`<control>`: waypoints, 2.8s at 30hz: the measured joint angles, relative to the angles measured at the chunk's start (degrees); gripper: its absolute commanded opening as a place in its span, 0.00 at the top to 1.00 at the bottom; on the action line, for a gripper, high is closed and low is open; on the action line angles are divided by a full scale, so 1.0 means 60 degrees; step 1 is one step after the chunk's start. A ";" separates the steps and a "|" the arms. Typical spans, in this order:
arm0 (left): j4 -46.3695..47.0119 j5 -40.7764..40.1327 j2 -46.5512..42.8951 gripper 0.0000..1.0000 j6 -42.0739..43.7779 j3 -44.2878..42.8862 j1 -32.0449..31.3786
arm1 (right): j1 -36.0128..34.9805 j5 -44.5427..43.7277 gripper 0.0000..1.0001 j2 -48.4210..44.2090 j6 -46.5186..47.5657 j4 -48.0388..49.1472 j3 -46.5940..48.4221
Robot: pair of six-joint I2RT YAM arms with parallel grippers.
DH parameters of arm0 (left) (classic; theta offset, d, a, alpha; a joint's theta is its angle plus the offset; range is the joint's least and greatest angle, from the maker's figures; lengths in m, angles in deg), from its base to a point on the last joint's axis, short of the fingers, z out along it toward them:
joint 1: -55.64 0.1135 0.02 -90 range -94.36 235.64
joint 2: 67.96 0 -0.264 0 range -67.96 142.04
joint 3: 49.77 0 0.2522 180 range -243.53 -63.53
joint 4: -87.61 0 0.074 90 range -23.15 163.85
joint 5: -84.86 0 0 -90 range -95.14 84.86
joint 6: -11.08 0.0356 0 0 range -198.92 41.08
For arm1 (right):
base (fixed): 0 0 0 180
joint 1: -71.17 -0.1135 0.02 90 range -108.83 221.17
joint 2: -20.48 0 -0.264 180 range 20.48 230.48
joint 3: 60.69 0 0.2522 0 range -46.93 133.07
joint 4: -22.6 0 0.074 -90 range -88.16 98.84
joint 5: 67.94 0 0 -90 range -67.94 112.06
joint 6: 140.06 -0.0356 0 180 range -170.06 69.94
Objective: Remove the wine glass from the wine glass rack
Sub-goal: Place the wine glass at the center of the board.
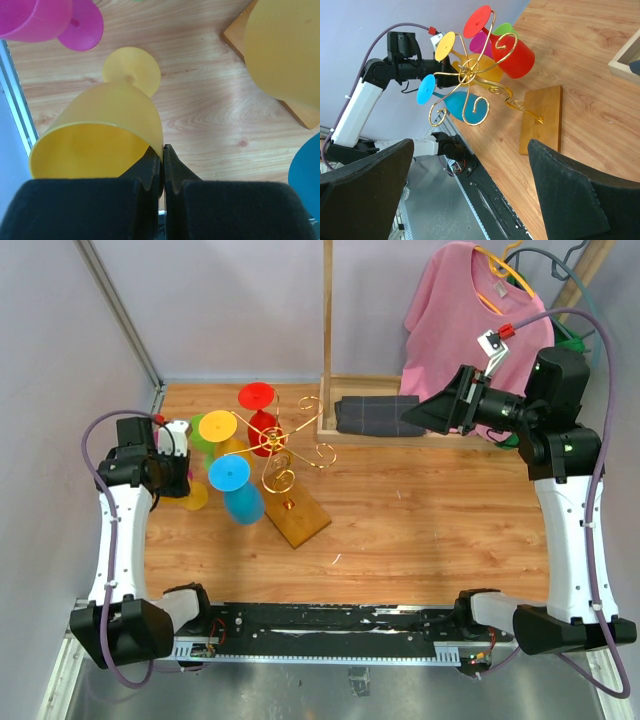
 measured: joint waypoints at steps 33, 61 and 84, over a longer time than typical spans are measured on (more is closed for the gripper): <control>-0.0182 -0.0517 0.1902 1.00 -0.0091 -0.0678 0.0007 | 0.0168 0.0011 0.02 -0.0157 -0.0004 -0.0026 -0.0182; -0.0379 -0.0616 0.2448 0.57 -0.0233 -0.1672 0.0040 | 0.0295 0.0113 0.02 -0.0488 -0.0011 -0.0026 -0.0342; -0.0703 0.0328 0.0528 0.52 -0.1606 -0.4167 0.0259 | 0.0295 -0.0302 0.01 -0.0357 0.0659 -0.1158 -0.0397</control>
